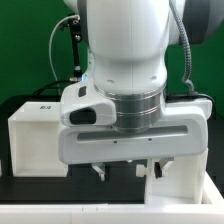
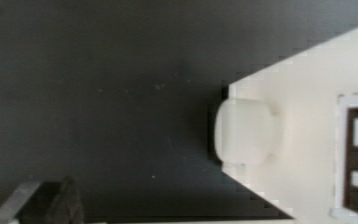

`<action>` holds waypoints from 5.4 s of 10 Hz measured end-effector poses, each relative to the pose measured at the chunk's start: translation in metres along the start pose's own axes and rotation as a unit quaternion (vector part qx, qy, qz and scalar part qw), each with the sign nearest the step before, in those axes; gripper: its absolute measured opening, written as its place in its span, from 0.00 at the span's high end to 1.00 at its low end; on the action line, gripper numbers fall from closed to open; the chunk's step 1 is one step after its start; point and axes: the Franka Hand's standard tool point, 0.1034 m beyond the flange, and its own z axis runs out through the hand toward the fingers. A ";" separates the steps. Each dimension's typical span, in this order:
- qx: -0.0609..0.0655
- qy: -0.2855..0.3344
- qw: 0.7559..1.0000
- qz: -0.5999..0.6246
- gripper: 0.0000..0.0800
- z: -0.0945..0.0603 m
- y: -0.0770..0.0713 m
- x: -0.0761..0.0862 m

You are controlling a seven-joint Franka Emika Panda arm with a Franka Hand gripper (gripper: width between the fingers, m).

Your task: Assemble drawer

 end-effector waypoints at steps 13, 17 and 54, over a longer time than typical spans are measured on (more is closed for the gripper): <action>0.000 0.000 1.000 -0.001 1.00 0.000 -0.001 0.000; 0.008 -0.005 0.997 0.071 0.53 -0.009 0.000 0.002; 0.211 -0.258 0.858 0.390 0.23 0.006 0.024 -0.036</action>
Offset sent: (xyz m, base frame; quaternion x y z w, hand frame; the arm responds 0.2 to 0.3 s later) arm 0.0000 0.0000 0.0000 0.0000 0.0000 0.0000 1.0000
